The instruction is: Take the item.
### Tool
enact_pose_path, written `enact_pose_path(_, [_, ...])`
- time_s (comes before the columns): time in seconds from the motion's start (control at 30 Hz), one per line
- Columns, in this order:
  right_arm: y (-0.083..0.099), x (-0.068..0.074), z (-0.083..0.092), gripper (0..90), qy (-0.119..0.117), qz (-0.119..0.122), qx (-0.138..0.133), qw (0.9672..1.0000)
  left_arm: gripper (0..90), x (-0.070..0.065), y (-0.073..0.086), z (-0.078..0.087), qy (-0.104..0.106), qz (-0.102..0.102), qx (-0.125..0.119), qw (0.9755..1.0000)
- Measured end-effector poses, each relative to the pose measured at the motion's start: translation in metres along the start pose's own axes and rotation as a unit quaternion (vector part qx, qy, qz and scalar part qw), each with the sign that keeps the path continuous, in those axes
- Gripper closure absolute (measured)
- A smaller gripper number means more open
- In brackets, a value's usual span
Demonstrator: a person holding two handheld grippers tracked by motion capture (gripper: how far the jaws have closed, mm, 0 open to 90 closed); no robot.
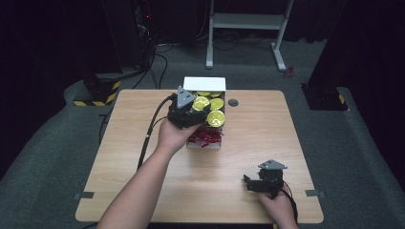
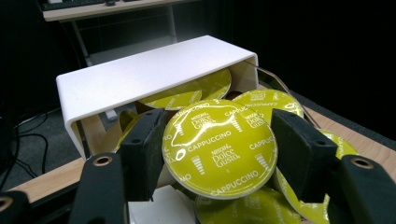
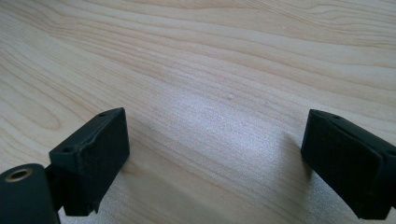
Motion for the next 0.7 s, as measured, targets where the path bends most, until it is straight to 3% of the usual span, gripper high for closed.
enact_pose_path(0.7, [0.000,0.000,0.000,7.8,0.000,0.001,0.000,1.0000,38.2,0.005,-0.008,0.013,0.004,0.016,-0.018,0.9997])
Point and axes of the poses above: each handheld gripper's, and its own axes: z roughly backward along the jaws, y roughly out of its underside, x roughly to its left, the point moved 4 cm from there along -z, roughly forward along the jaws, and after that the axes turned 10 degrees about z, right-handed, at the moved point
